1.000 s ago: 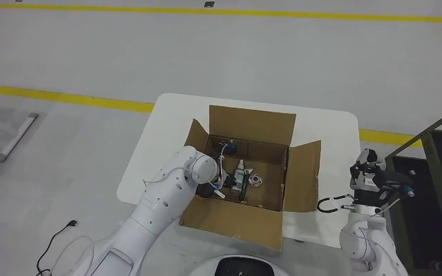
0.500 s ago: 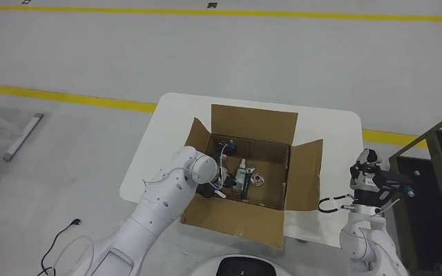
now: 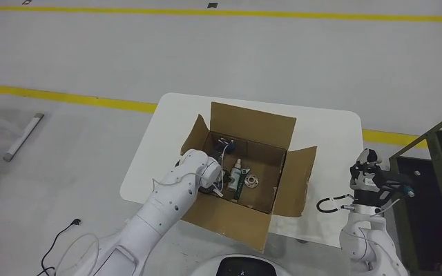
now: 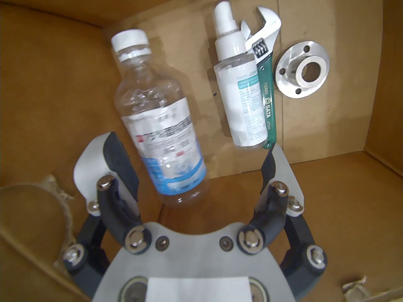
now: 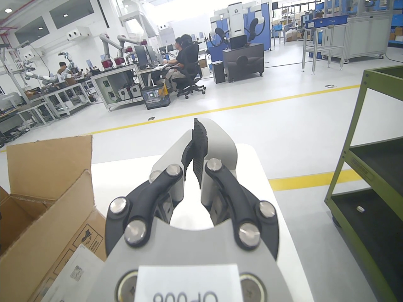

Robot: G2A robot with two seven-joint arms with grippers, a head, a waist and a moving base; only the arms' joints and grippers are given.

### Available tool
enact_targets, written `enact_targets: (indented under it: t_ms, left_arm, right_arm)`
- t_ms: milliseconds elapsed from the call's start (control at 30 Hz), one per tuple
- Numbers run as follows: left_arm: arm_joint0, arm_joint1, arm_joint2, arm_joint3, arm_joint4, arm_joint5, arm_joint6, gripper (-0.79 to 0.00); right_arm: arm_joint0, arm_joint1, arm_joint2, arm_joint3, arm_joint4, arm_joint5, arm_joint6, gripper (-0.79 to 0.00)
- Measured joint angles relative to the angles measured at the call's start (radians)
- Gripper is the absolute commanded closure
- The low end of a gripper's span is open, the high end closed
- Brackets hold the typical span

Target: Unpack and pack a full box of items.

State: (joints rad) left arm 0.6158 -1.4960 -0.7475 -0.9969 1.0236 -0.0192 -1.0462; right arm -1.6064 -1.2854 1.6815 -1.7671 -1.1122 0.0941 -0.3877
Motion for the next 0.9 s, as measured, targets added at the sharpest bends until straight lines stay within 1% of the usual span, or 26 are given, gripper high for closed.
enact_targets:
  t_ms: [400,433,500,533,567,667,733,900]
  left_arm:
    - [-0.017,-0.025,0.029,0.092,0.051,0.028,0.047,-0.785]
    - [-0.017,-0.026,0.028,0.095,0.05,0.028,0.049,-0.785]
    - [-0.017,-0.029,0.027,0.1,0.049,0.029,0.053,-0.785]
    - [-0.017,-0.03,0.026,0.101,0.048,0.029,0.054,-0.785]
    - [-0.017,-0.031,0.025,0.103,0.047,0.028,0.055,-0.785]
    - [-0.016,-0.034,0.023,0.105,0.05,0.03,0.059,-0.785]
    - [-0.015,-0.035,0.019,0.107,0.051,0.033,0.063,-0.785]
    - [-0.011,-0.037,0.011,0.109,0.057,0.036,0.068,-0.785]
  right_arm:
    - [0.0,0.0,0.0,0.0,0.0,0.0,0.0,0.0]
    - [0.0,0.0,0.0,0.0,0.0,0.0,0.0,-0.015]
    - [-0.001,0.0,-0.001,-0.001,0.0,-0.006,0.007,-0.212]
    - [-0.002,0.0,-0.001,-0.005,0.002,-0.015,0.018,-0.514]
    - [-0.004,0.001,0.001,-0.014,0.011,-0.031,0.034,-0.785]
    - [-0.016,0.003,0.017,-0.044,0.037,-0.077,0.089,-0.785]
    - [-0.028,0.006,0.03,-0.078,0.074,-0.121,0.147,-0.785]
    - [-0.071,0.018,0.079,-0.172,0.151,-0.271,0.334,-0.785]
